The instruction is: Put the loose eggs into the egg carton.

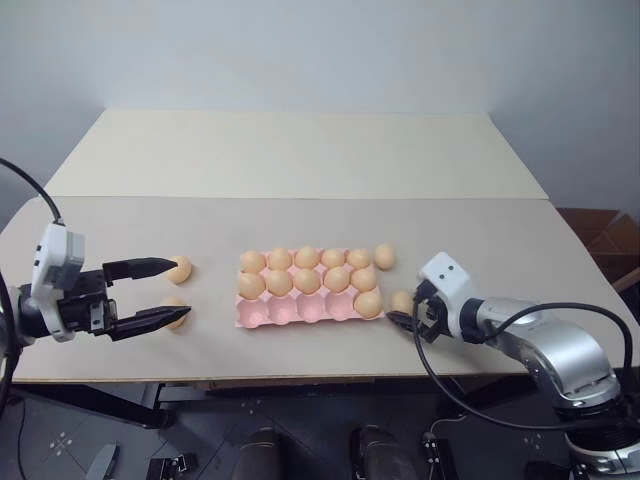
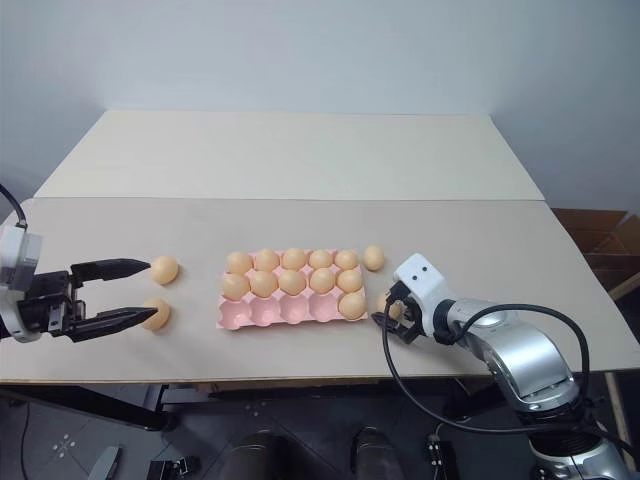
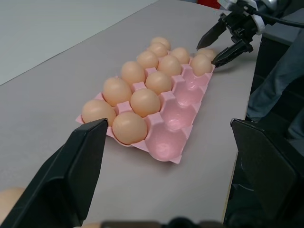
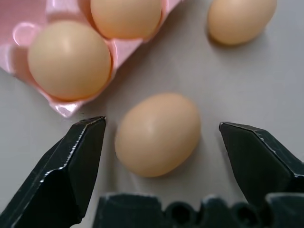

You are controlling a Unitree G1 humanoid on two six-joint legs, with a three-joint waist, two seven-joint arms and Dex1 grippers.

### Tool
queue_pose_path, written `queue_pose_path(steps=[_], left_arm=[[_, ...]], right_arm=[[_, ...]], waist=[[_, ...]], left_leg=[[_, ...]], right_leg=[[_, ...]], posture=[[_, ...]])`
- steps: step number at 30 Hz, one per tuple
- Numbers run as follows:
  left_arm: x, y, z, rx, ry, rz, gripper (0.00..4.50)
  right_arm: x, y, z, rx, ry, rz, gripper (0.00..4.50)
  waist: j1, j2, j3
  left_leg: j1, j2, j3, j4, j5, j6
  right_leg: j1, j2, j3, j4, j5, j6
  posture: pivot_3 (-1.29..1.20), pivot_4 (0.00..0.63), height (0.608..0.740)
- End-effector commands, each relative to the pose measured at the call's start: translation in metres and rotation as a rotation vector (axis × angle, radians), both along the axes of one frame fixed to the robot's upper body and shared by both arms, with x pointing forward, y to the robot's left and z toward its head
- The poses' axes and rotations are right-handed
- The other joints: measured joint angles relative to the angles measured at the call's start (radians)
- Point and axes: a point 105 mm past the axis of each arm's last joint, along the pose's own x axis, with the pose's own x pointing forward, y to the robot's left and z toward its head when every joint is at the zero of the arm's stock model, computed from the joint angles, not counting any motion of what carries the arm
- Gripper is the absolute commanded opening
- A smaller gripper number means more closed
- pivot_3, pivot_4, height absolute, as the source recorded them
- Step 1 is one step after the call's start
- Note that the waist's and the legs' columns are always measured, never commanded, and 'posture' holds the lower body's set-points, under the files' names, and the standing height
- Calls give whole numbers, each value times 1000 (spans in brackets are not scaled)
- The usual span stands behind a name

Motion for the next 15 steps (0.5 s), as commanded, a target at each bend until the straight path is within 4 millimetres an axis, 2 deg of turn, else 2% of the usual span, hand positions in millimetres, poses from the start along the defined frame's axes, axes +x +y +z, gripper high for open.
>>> queue_pose_path(steps=[1, 5, 6, 10, 13, 15], left_arm=[[-3, 2, 11, 25, -47, 3, 4500], [-5, 3, 12, 29, -50, 7, 4500], [-5, 3, 12, 29, -51, 7, 4500], [-5, 6, 15, 30, -58, 12, 4500], [-5, 8, 20, 12, -56, -5, 4500], [-5, 6, 21, 10, -49, -33, 4500]], right_arm=[[4, 1, 8, -6, -39, 8, 3294], [4, 1, 17, 8, -69, 2, 1998], [4, 0, 23, 9, -92, -2, 1863], [-5, -1, 57, 31, -176, 41, 1863], [-17, 15, 81, 51, -244, 159, 1863], [-22, 30, 88, 65, -268, 245, 1863]], waist=[[-1, 0, 0], [-2, 0, 0], [-3, 0, 0], [-1, 0, 0], [-1, 0, 0], [-1, 0, 0]], left_leg=[[0, 0, 0, 0, 0, 0], [0, 1, 0, 0, 0, 0], [0, 1, 0, 0, 0, 0], [0, 1, 0, 0, 0, 0], [0, 1, 0, 0, 0, 0], [0, 2, 0, 0, 0, 0]], right_leg=[[0, 0, 0, 0, 0, 0], [0, 1, 0, 0, 0, 0], [0, 1, 0, 0, 0, 1], [0, 1, 0, 0, 0, 2], [0, 1, 0, 0, 0, 3], [0, 1, -1, 0, -2, 3]], posture=[[0, 150, 740], [0, 150, 740], [0, 150, 740], [0, 150, 740], [0, 150, 740], [0, 150, 740]])
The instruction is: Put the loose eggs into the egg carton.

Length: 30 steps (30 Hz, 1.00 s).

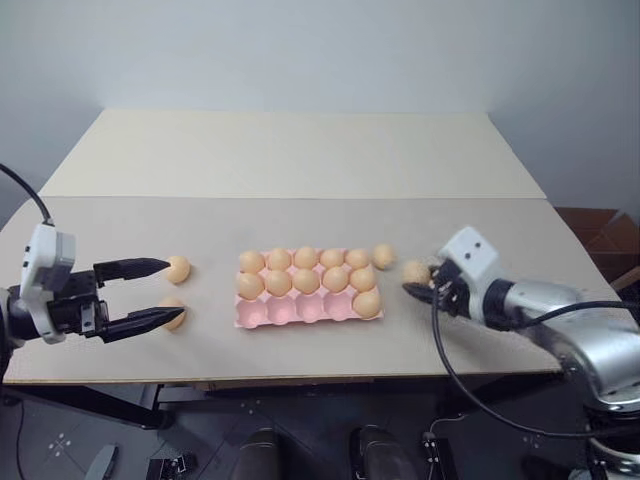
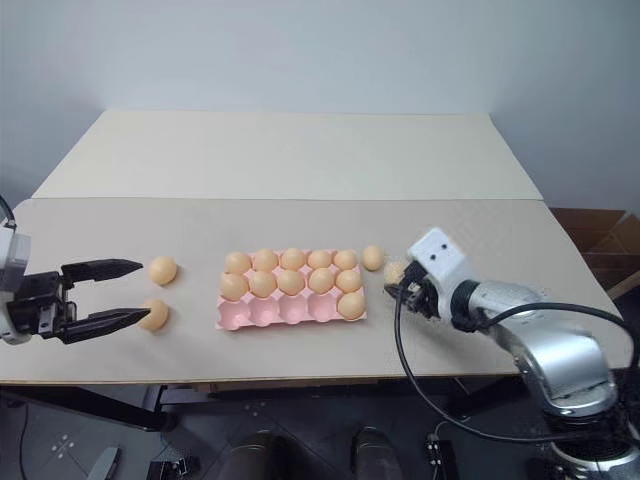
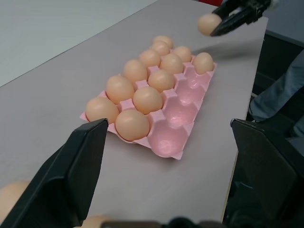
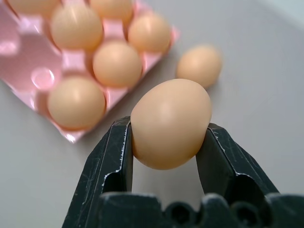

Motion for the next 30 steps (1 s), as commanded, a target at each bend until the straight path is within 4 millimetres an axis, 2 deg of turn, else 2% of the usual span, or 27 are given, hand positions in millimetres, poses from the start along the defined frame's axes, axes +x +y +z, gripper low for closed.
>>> queue_pose_path(steps=[1, 4, 7, 11, 16, 19, 24, 26, 30], left_arm=[[-1, -2, 15, -5, -41, -51, 4500], [1, -7, 17, -28, -42, -90, 4500], [2, -13, 16, -23, -33, -126, 4500], [2, -18, 14, -25, -35, -133, 4500], [1, -17, 11, -25, -34, -124, 4500], [2, -18, 11, -28, -37, -122, 4500], [3, -17, 9, -23, -46, -110, 4500], [3, -17, 8, -25, -49, -109, 4500], [3, -16, 8, -28, -53, -103, 4500]], right_arm=[[-13, 31, 21, 24, -74, 176, 1863], [-14, 59, 18, 36, -72, 280, 1863], [-10, 77, 5, 5, -55, 319, 1863], [0, 83, -13, -51, -33, 295, 1863], [1, 85, -20, -61, -9, 307, 1863], [-1, 92, -23, -58, -8, 331, 2685], [-2, 100, -20, -58, -25, 347, 4474], [-2, 99, -17, -62, -41, 338, 4474], [-3, 86, 4, -32, -80, 317, 4474]], waist=[[-2, 0, 0], [-7, 0, 0], [-11, 0, 0], [-11, 0, 0], [-11, 0, 0], [-12, 0, 0], [-13, 0, 0], [-13, 0, 0], [-11, 0, 0]], left_leg=[[0, 1, 0, 0, 0, 0], [1, 2, 0, 0, 0, 0], [1, 3, 0, 0, 0, 0], [-1, 3, 0, 0, 0, 0], [-1, 4, 0, 0, 0, 0], [0, 5, 0, 0, 0, 0], [0, 6, 0, 0, 0, 0], [0, 6, 0, 0, 0, 0], [-1, 6, 0, 0, 0, 0]], right_leg=[[0, 1, 0, 0, 0, 0], [0, 3, 1, 0, 0, -2], [0, 4, 1, 0, 2, -2], [-1, 5, 1, 0, 6, -5], [-1, 5, 1, 0, 5, -5], [-1, 7, 1, 0, 5, -5], [-2, 8, 1, 1, 5, -5], [-2, 8, 1, 1, 5, -5], [-2, 8, 1, 1, 5, -6]], posture=[[0, 150, 740], [0, 150, 740], [0, 150, 740], [0, 150, 740], [0, 150, 740], [0, 150, 740], [0, 150, 740], [0, 150, 740], [0, 150, 740]])
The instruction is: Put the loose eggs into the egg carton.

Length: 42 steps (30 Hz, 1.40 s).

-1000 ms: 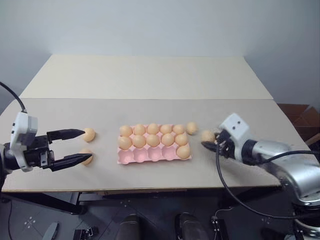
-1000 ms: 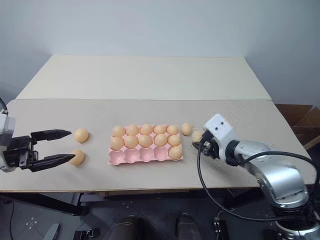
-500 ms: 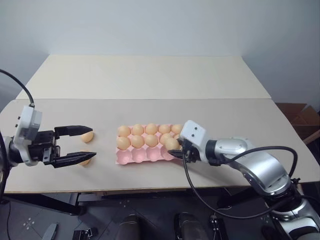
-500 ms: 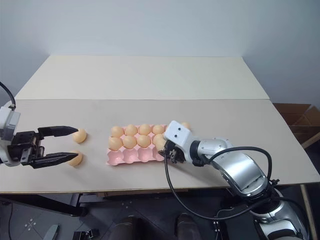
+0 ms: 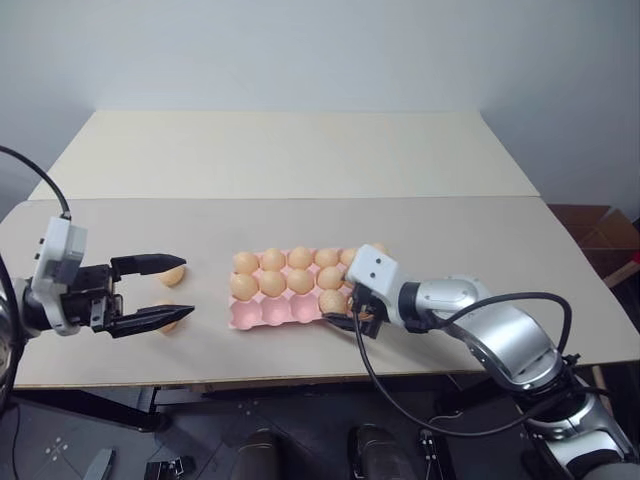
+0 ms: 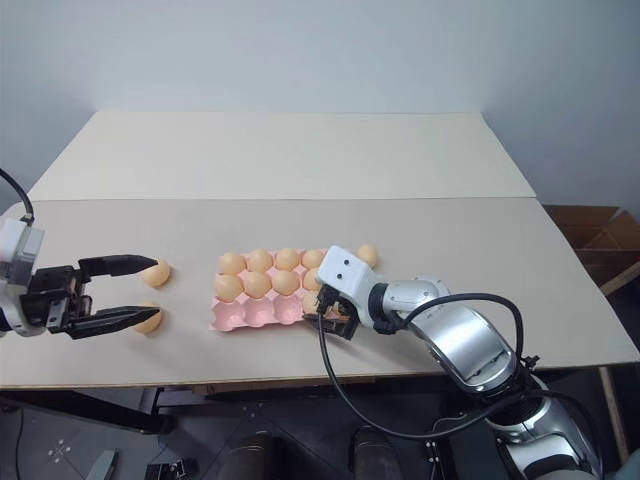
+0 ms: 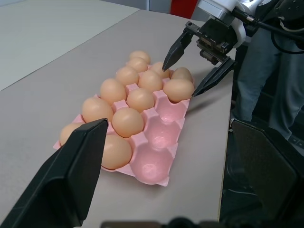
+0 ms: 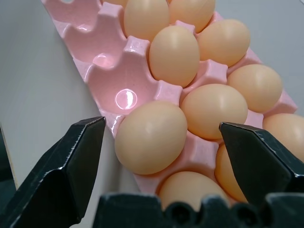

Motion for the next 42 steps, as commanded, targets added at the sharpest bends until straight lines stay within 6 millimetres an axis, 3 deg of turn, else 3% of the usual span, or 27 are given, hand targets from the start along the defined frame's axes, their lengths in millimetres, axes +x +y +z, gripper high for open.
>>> queue_pose_path(steps=[1, 3, 8, 11, 16, 25, 30, 33, 42], left_arm=[[-2, -1, 7, 16, -51, -5, 4500], [-2, 0, 6, 15, -50, -2, 4500], [-4, 6, 2, 26, -45, 16, 4500], [-6, 9, 1, 26, -42, 30, 4500], [-10, 13, -2, 21, -45, 63, 4500], [-12, 12, -1, 18, -48, 74, 4500], [-9, 10, 0, 18, -52, 69, 4500], [-7, 9, 1, 19, -54, 65, 4500], [-6, 9, 3, 24, -57, 65, 4500]], right_arm=[[-3, -13, 38, 63, -99, 2, 4474], [-7, -26, 50, 119, -102, 5, 4474], [-11, -87, 60, 71, -205, -24, 4474], [-20, -120, 60, 32, -229, -18, 4474], [-28, -148, 49, 4, -198, -53, 4474], [-12, -141, 44, 35, -199, -99, 4474], [40, -132, 29, 19, -149, -282, 4474], [61, -120, 23, 31, -107, -315, 4474], [94, -89, 13, 72, -48, -338, 4474]], waist=[[2, 0, 0], [5, 0, 0], [17, 0, 0], [19, 0, 0], [12, 0, 0], [10, 0, 0], [1, 0, 0], [0, 0, 0], [1, 0, 0]], left_leg=[[0, 0, 0, 0, 0, 0], [0, 0, 0, 0, 0, 0], [0, 0, 0, 0, -1, -1], [0, 0, 0, 0, -1, -1], [3, 1, 1, 0, -1, -1], [3, 1, 1, 0, -1, -1], [3, 1, 2, 0, -1, -1], [3, 1, 2, 0, -1, -1], [1, 0, 2, 0, -1, -1]], right_leg=[[0, 0, 0, 0, 0, 0], [0, 0, 0, 0, 0, 0], [1, -1, -1, -2, -2, 1], [1, 0, 0, -2, -4, 4], [2, 1, 1, -1, -4, 4], [2, 1, 2, 0, -7, 0], [1, 1, 3, 0, -6, -2], [1, 1, 3, 0, -4, -6], [-1, 1, 3, 0, 1, -2]], posture=[[0, 150, 740], [0, 150, 740], [0, 150, 740], [0, 150, 740], [0, 150, 740], [0, 150, 740], [0, 150, 740], [0, 150, 740], [0, 150, 740]])
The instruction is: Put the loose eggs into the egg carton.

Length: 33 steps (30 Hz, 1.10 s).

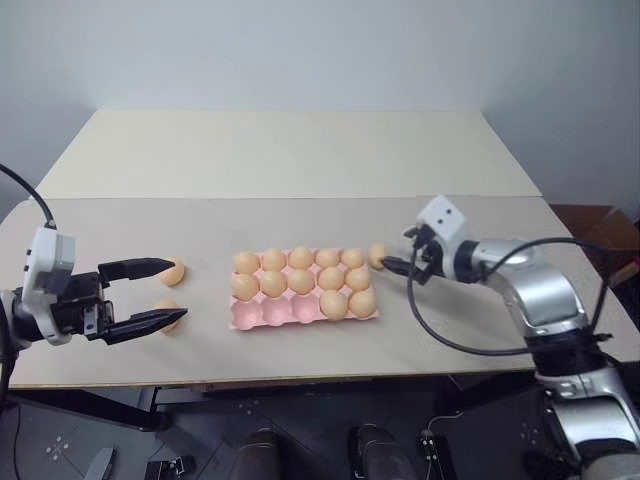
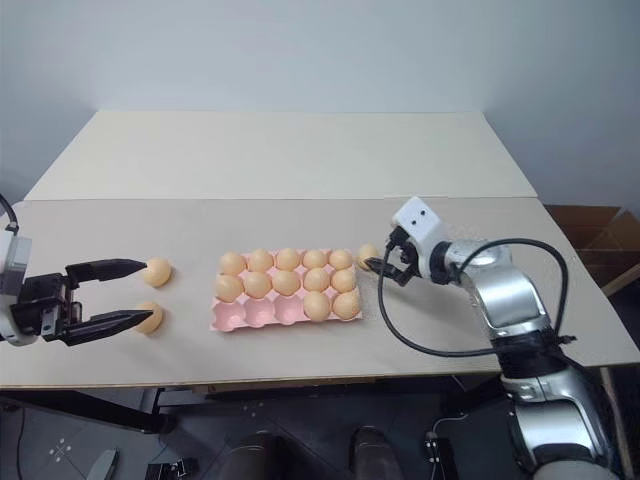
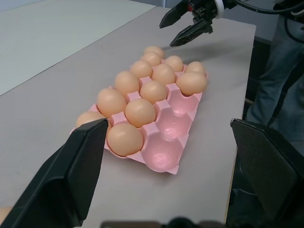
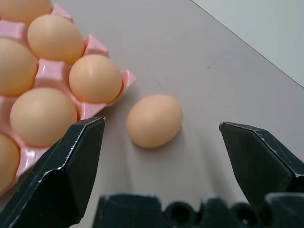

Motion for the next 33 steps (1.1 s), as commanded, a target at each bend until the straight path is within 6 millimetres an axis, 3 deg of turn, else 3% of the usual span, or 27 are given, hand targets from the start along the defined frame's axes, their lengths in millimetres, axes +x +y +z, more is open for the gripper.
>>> queue_pose_path(steps=[1, 15, 18, 23, 29, 33], left_arm=[[0, 0, 7, 15, -31, -6, 4500], [-3, 0, 8, 30, -28, -2, 4500], [-3, 1, 8, 41, -35, 0, 4500], [-5, 0, 9, 40, -28, -13, 4500], [-3, 0, 8, 37, -28, -6, 4500], [-3, 2, 9, 31, -26, -2, 4500]], right_arm=[[10, 2, 3, -11, -13, -31, 4474], [31, 17, -19, 17, 52, -82, 4474], [35, 17, -22, 21, 61, -102, 3880], [32, 17, -17, 29, 53, -100, 2097], [13, 20, 16, 41, -52, -56, 1942], [-22, 43, 51, 83, -119, 80, 1942]], waist=[[0, 0, 0], [-5, 0, 0], [-6, 0, 0], [-5, 1, 0], [-4, 1, 0], [-3, 1, 1]], left_leg=[[0, 0, 0, 0, 0, 0], [1, 0, 0, 0, 0, 0], [0, 0, 0, 0, 0, 0], [0, 0, 0, 0, 0, 0], [0, 0, 0, 0, 0, 0], [0, 0, 0, 0, 0, 0]], right_leg=[[0, 0, 0, 0, 0, 0], [0, 0, 0, 1, 0, 0], [0, 0, 0, 1, 0, 0], [0, 0, 0, 1, 0, 0], [-1, 0, 0, 1, 0, 0], [-1, 0, 0, 2, 0, 0]], posture=[[0, 150, 740], [0, 150, 740], [0, 150, 740], [0, 150, 740], [0, 150, 740], [0, 150, 740]])
